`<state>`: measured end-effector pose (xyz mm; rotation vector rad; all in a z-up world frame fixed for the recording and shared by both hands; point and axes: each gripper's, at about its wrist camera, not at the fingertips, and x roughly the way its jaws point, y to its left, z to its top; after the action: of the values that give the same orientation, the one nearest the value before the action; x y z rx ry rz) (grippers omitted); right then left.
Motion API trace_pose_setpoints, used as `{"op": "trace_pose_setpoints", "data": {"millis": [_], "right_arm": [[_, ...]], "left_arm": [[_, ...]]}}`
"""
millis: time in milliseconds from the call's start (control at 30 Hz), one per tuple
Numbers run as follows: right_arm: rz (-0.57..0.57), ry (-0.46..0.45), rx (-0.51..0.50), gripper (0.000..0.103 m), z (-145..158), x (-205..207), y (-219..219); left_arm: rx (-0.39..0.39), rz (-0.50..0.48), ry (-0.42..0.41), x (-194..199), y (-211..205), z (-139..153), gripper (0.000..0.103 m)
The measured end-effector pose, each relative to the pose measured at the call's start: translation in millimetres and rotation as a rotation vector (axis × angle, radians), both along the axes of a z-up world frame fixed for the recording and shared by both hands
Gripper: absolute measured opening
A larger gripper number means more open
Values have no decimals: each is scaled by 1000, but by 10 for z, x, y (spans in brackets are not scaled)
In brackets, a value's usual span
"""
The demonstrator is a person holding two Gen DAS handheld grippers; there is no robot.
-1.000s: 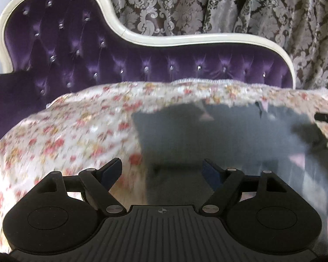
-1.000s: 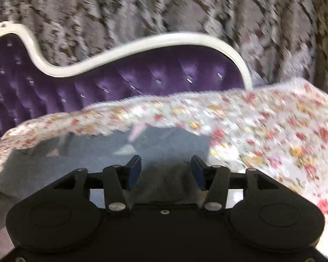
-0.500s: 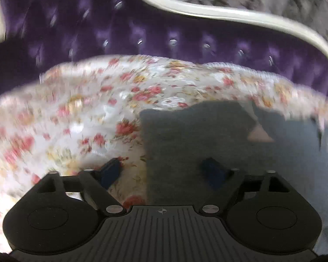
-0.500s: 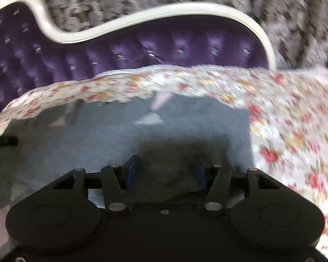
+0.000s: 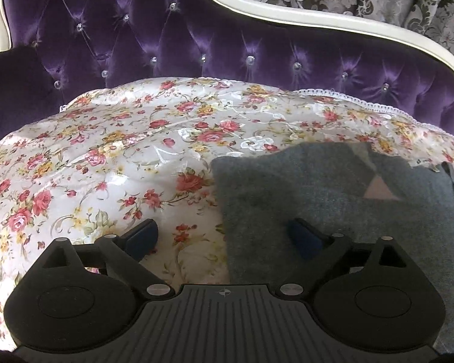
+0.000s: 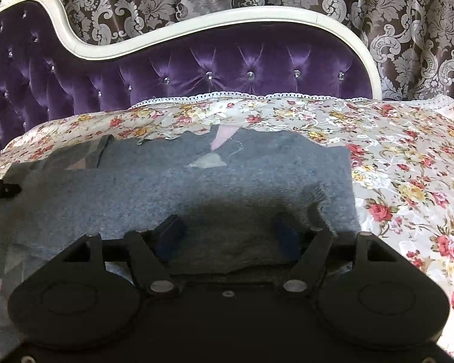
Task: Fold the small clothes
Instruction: 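Lift the hem with the right tool and fold it up onto the collar, then open the right tool and withdraw it from the folded sweater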
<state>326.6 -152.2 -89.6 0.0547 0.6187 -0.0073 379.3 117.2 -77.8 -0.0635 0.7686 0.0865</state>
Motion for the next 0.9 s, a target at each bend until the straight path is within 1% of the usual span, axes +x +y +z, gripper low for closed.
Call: {"op": "trace_pose_setpoints", "data": {"millis": [67, 133, 167, 200, 300, 467, 533, 600, 667, 700, 733, 800, 833, 900], "right_arm": [[7, 2, -12, 78, -5, 8, 29], [22, 4, -14, 90, -16, 22, 62], [32, 6, -15, 94, -25, 32, 77], [46, 10, -16, 102, -34, 48, 98], [57, 18, -40, 103, -45, 75, 158], [58, 9, -26, 103, -41, 58, 129], [60, 14, -29, 103, -33, 67, 133], [68, 24, -45, 102, -7, 82, 145], [80, 31, -59, 102, 34, 80, 151], [85, 30, -60, 102, 69, 61, 151], [87, 24, -61, 102, 100, 35, 153], [82, -23, -57, 102, 218, -86, 144], [85, -46, -44, 102, 288, -156, 127], [92, -77, -7, 102, 457, -339, 97]], "left_arm": [[0, -1, -8, -7, -2, -8, 99], [5, -2, -20, -22, -15, -15, 103], [7, -1, -23, -25, -21, -20, 103], [7, 1, -26, -26, -25, -23, 103], [1, 8, -33, -40, -21, -29, 103], [-17, -6, -38, -75, 9, -14, 102], [-29, -28, -28, -88, 19, 13, 102], [-31, -26, -13, -111, 11, 60, 101], [2, -27, -20, -178, -33, 137, 100], [40, -35, -38, -238, -67, 199, 99], [75, -39, -62, -305, -88, 262, 94], [139, -28, -110, -480, -125, 420, 94], [148, -27, -127, -582, -127, 515, 94], [130, -44, -151, -778, -121, 694, 94]]}}
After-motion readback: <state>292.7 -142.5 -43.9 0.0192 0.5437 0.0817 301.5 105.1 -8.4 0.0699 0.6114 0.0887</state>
